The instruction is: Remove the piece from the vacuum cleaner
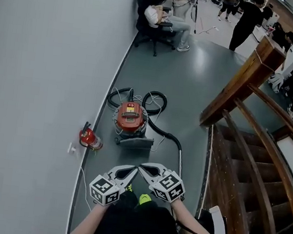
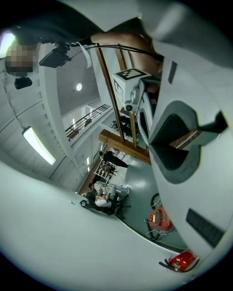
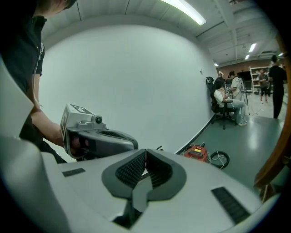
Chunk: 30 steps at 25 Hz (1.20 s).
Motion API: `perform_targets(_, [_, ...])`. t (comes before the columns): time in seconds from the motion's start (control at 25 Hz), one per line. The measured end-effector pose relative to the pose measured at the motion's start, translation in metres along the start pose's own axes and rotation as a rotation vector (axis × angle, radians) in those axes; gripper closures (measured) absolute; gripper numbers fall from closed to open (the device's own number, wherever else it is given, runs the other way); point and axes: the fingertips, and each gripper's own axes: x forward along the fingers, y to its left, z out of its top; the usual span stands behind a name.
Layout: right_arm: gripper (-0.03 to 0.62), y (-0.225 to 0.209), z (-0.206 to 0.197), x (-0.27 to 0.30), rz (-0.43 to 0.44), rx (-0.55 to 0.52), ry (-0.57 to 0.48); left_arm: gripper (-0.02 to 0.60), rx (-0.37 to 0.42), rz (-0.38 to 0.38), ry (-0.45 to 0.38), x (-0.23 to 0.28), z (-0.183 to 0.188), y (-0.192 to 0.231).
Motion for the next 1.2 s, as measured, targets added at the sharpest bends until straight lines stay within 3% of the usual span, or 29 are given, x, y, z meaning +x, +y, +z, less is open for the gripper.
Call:
perform_targets(0.48, [0.579,-0.027,0.02,0.048,-0.069,0.036,0.008,0.574,0.016,-0.076,0.059,0.007,0.015,0.058])
perform_targets(0.92, [0.579,-0.044,0.032,0.076,-0.018,-0.005,0.058,0.574,0.052,-0.018,0.081,0.012,0.024,0.09])
perform_targets(1.2, [0.577,-0.069,0.019,0.1,0.013,-0.006,0.097,0.574,0.068,0.026,0.117,0.03,0.011,0.118])
